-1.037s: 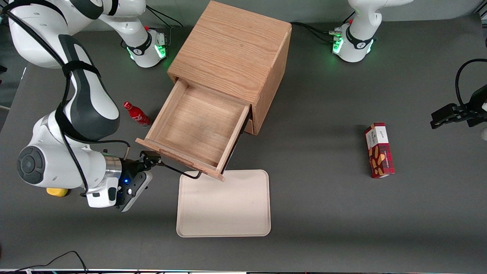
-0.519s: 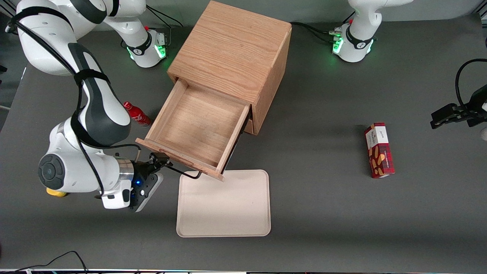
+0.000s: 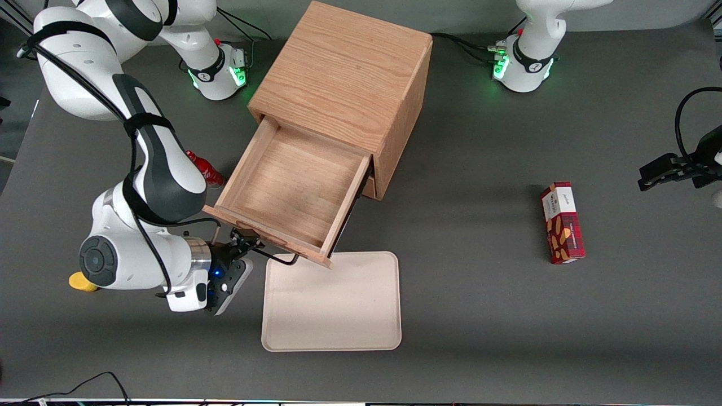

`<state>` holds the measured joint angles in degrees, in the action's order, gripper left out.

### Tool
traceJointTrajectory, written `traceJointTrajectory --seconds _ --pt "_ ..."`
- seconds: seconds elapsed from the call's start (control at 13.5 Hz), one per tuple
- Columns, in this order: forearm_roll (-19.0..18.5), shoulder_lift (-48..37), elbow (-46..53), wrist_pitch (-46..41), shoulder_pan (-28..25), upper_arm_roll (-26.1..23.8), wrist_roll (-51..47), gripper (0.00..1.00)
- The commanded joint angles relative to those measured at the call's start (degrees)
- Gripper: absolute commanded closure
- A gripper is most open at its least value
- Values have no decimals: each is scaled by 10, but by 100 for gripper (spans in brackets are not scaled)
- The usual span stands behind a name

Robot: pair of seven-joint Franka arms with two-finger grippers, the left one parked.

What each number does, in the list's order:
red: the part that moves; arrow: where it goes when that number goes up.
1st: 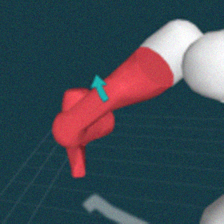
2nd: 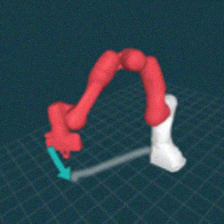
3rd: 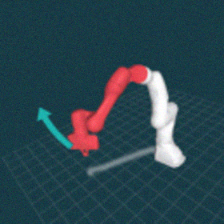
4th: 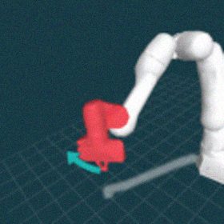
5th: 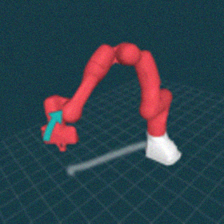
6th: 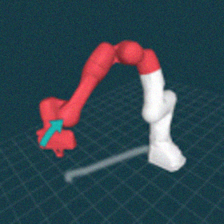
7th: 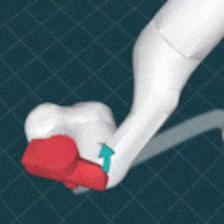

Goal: Close top drawer
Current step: 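Press the right gripper against the drawer front beside its black handle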

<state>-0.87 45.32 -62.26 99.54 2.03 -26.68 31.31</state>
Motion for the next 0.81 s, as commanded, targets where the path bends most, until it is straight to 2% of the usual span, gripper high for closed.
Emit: traceJointTrajectory --seconds 0.0,0.3,0.74 --pt "-12 6 6 6 -3 1 16 0" --pt "-30 5 -11 22 -3 1 17 0" --pt "-32 -24 -60 41 1 -4 13 0"
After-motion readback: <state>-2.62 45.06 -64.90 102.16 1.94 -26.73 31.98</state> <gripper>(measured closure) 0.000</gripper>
